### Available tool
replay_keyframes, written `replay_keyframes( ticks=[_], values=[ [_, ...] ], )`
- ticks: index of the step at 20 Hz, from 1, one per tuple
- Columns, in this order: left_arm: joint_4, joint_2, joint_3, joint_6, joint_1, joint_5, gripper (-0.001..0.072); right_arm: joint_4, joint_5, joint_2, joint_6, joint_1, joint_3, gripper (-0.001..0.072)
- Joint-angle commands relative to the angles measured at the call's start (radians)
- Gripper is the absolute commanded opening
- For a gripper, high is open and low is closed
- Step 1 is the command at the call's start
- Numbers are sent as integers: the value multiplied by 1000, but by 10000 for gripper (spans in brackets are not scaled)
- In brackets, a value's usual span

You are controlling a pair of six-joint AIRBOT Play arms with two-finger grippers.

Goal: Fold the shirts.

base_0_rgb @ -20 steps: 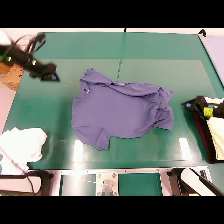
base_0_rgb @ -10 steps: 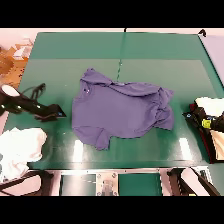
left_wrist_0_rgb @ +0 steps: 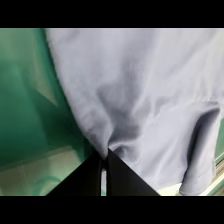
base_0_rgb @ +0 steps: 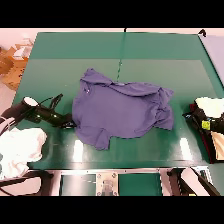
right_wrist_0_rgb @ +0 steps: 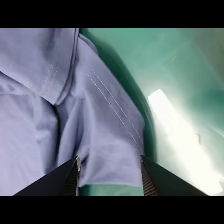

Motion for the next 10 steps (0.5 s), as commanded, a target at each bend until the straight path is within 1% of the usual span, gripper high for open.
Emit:
replay_keyframes(
  ticks=[1, 2, 5, 7, 8, 10],
  values=[
    [0, -6, 40, 18, -12, 20, 21, -88, 25, -11, 48, 0, -2, 455],
    [2, -5, 62, 17, -12, 20, 21, -104, 32, -17, 63, 0, -11, 454],
    [18, -5, 111, 17, -12, 23, 21, -103, 26, -39, 64, 1, -72, 453],
    [18, -5, 117, 16, -12, 29, 21, -99, -6, -55, 60, 1, -134, 453],
    [18, -5, 117, 14, -12, 31, 21, -94, -37, -66, 50, 1, -164, 454],
    [18, -5, 117, 13, -12, 29, 21, -24, -93, -90, -1, 1, -203, 452]
  ],
)
